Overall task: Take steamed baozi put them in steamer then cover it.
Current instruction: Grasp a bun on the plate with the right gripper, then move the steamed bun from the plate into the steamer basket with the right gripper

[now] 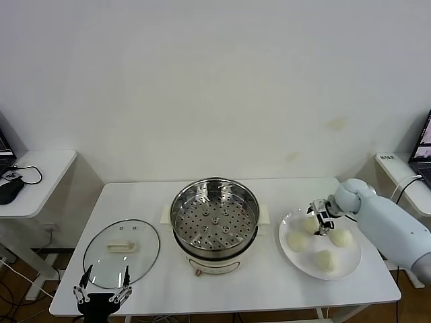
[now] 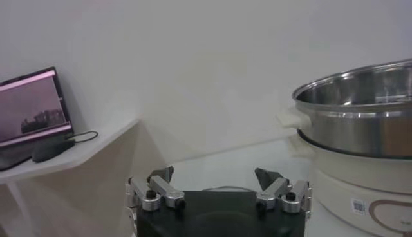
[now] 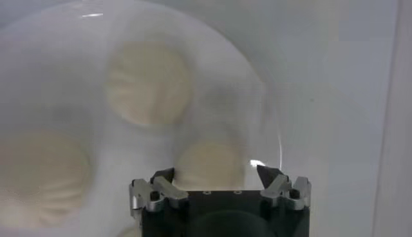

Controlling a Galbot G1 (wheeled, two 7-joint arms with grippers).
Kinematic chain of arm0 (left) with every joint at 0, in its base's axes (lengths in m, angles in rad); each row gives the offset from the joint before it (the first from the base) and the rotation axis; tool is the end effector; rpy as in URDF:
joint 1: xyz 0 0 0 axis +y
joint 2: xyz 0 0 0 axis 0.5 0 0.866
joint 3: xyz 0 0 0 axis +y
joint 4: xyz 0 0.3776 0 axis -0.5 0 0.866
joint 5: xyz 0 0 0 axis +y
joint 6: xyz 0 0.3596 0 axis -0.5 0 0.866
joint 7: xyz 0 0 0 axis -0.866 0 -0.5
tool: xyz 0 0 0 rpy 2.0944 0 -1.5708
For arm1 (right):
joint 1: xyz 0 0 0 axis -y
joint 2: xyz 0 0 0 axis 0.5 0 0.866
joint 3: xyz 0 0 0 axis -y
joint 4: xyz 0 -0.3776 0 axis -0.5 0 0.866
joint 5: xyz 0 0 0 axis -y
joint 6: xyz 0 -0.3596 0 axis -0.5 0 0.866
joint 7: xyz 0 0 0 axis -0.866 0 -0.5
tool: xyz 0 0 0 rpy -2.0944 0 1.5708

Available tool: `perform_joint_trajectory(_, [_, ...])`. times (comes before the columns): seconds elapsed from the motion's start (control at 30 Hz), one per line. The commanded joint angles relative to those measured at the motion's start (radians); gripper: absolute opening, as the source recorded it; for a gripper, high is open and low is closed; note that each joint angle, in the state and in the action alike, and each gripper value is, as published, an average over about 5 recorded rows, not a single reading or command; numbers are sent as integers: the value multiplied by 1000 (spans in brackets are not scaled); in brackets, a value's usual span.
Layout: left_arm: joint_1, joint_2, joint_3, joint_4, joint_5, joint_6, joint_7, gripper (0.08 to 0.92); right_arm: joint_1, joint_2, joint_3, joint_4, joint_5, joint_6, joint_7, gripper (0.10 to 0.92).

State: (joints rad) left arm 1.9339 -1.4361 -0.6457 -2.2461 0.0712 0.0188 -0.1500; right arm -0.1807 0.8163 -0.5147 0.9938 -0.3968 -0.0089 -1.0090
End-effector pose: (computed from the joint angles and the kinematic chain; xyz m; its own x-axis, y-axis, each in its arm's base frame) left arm 0.0623 0.0544 -0.3087 -0.9708 -0.1595 0.1793 -0.1058 0.9551 0.2766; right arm 0.5532 -0.2038 -0.2692 -0.2943 -0.0655 0.9535 -0.9451 -0.1285 -0.3006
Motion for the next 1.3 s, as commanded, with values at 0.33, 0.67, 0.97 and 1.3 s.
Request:
perform_joint_trajectory(0.33, [0,1,1,-3,-1,0,0,823,28,-3,-31,-4,30,-12,-23,587])
perform_joint_trajectory(0.67, [-4,14,4,5,-6,3,3,823,212,-146,-171,212,212,-53,-47,575])
perform_joint_trajectory(0.97, [-14,26,9,6,-14,4,5,823,552,-136,-355,300,411,-83,-40,577])
perform_joint_trajectory(1.3, [-28,30,5,1,-29,8,7,823,824,108,-531,303,564,-99,7,577])
